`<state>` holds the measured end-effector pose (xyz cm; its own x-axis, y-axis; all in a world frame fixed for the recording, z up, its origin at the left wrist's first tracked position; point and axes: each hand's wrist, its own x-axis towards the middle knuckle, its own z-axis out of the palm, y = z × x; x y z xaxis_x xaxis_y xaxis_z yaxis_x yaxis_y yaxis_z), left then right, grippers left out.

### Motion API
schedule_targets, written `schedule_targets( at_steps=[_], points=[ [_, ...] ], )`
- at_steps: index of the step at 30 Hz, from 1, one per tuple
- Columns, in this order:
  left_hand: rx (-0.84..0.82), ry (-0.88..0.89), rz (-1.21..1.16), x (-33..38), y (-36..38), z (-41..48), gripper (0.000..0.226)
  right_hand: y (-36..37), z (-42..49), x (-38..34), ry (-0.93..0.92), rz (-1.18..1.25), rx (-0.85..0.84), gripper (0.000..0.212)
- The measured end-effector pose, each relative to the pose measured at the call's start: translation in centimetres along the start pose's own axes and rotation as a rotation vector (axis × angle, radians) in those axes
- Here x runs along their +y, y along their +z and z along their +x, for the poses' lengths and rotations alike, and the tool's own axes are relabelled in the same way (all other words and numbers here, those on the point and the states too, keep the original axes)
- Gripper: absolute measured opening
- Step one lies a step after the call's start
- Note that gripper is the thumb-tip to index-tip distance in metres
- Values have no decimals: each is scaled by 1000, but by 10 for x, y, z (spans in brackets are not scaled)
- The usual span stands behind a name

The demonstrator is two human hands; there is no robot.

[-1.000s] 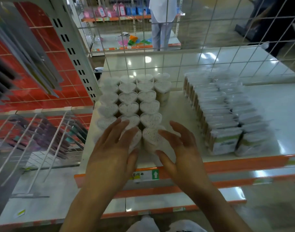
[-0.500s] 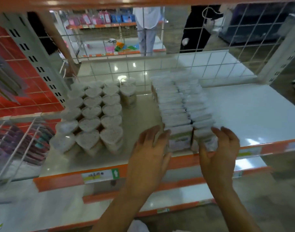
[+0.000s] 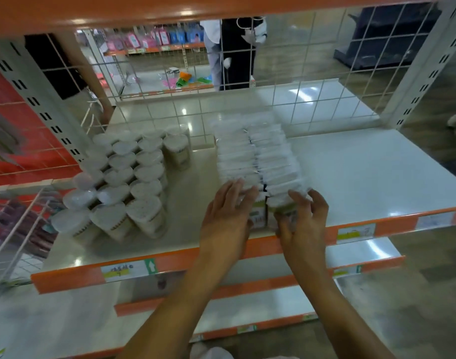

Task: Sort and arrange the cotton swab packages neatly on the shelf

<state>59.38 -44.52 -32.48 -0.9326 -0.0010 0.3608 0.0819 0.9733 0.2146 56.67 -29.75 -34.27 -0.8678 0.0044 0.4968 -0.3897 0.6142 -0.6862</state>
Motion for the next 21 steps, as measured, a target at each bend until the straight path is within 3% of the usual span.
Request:
schedule_targets(
  at_steps=[9, 15, 21],
  points=[
    [-22, 50, -29, -3, -5, 2, 78, -4, 2, 5, 216, 193, -166, 92],
    [-6, 23, -56, -2, -5, 3, 75, -11, 8, 7, 244, 216, -261, 91],
    [-108, -15, 20, 4, -12, 5, 70, -9, 8, 15, 267, 208, -270, 93]
  ],
)
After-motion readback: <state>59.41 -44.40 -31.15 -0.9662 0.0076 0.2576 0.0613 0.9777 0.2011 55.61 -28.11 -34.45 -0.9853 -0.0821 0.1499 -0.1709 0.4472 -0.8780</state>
